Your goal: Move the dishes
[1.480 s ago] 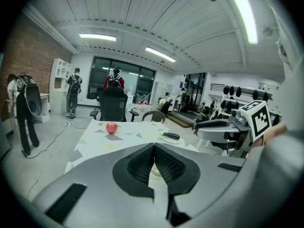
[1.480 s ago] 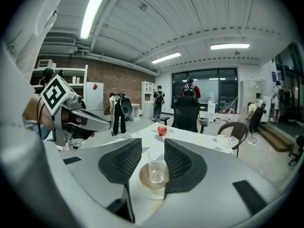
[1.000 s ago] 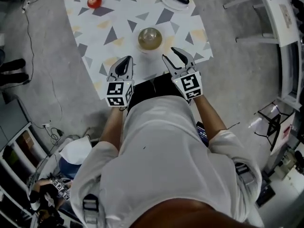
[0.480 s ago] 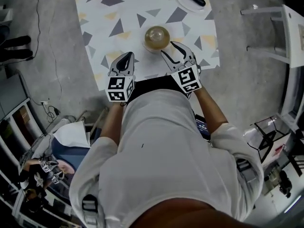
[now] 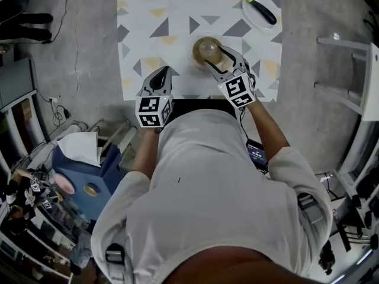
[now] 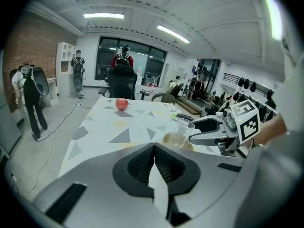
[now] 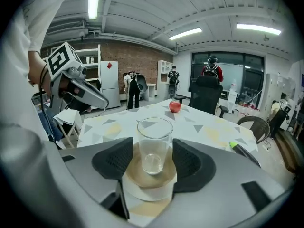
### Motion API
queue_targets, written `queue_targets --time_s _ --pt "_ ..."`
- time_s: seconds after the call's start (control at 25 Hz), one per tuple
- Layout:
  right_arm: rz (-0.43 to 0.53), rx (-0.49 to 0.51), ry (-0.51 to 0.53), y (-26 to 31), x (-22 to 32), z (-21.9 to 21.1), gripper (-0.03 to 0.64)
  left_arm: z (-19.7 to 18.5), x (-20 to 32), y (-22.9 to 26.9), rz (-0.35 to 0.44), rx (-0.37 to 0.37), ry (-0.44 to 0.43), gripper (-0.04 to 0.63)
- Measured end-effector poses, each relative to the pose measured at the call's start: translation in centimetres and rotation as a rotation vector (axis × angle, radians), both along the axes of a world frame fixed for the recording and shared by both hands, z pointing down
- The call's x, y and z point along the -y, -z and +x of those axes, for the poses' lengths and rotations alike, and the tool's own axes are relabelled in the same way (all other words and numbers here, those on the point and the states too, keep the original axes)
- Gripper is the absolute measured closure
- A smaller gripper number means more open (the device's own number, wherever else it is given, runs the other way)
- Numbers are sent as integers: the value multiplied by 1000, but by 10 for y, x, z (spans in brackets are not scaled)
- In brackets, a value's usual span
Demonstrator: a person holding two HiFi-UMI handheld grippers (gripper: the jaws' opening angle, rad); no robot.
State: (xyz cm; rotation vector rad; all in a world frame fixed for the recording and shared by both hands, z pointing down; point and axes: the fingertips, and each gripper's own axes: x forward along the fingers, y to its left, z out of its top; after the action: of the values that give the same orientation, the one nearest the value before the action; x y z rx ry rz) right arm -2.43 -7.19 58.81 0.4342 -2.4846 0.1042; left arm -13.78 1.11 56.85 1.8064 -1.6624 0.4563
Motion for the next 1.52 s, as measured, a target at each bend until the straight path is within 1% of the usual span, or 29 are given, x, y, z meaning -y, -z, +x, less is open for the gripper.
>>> queue_targets --time_s 0.24,0.4,0.52,0.64,0.92,1.2,1.36,1.52 --pt "-51 -20 51 -15 10 -13 339 -17 -14 -1 -8 6 110 575" --pt "-61 -27 103 -20 12 -26 325 -26 -25 -2 -14 5 175 575" --pt "-70 -30 127 -23 12 -34 325 -30 -29 -3 -17 4 207 575" --pt "-75 -34 134 -26 12 -38 328 -33 -29 -2 -14 1 221 575" --pt "-78 -40 115 -26 12 -40 341 -35 -26 -1 -2 -3 210 575" --pt "-90 -30 56 -20 11 -37 342 -39 -17 7 32 -4 160 575" --pt "-78 -14 29 -6 8 -37 342 -40 -11 9 52 -12 130 575" --pt "-37 4 8 13 8 -36 342 -36 2 17 91 -15 81 575"
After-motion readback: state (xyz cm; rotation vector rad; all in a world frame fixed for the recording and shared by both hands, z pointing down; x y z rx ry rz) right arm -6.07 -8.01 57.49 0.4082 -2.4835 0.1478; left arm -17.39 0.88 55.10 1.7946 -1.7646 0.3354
